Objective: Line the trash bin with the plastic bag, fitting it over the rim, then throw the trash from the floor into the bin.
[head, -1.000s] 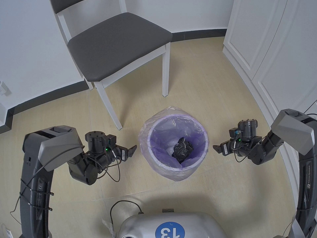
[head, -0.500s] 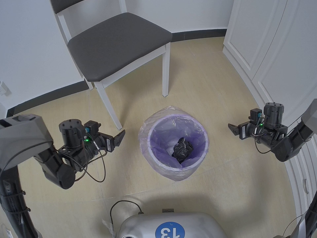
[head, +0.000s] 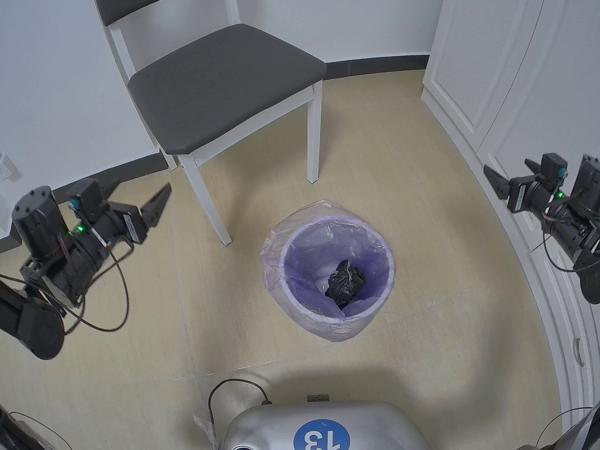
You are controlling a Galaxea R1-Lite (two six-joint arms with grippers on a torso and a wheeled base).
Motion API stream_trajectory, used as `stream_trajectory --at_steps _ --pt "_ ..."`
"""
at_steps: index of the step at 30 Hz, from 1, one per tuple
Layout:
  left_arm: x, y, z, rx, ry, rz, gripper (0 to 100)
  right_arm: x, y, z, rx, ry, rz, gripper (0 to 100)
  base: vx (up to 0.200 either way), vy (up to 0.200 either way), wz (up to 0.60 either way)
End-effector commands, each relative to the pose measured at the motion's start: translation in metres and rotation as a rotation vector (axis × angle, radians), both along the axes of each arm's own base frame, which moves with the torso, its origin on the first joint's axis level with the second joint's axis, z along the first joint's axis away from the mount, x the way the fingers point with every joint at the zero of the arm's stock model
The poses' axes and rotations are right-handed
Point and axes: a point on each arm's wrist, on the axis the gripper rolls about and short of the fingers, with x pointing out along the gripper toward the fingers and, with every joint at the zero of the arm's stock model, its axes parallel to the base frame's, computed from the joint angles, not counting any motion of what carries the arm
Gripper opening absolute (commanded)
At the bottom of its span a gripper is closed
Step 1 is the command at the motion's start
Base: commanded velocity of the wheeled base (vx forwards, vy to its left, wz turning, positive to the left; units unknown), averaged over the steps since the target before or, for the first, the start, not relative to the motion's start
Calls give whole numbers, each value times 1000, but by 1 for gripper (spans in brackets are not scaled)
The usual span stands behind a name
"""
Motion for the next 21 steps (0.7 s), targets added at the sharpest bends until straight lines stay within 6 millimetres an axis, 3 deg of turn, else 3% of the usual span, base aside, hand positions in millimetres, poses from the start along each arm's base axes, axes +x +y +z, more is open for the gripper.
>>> stream_trajectory --at_steps 1,5,8,9,17,21 --pt "-35 18 69 -30 -191 73 100 -28 -4 56 48 -208 -36 100 0 0 0" --pt "-74 25 104 -34 -226 88 100 -63 -7 87 79 -321 -36 100 0 0 0" --pt "-102 28 116 -40 -234 87 100 -88 -9 97 83 -355 -36 100 0 0 0" --pt "-122 30 122 -41 -235 85 100 -109 -11 102 84 -363 -36 100 0 0 0" --pt "-205 37 138 -48 -262 93 100 -195 -18 116 86 -363 -36 100 0 0 0" --pt "-248 42 134 -66 -274 136 100 -236 -22 105 93 -364 -58 100 0 0 0"
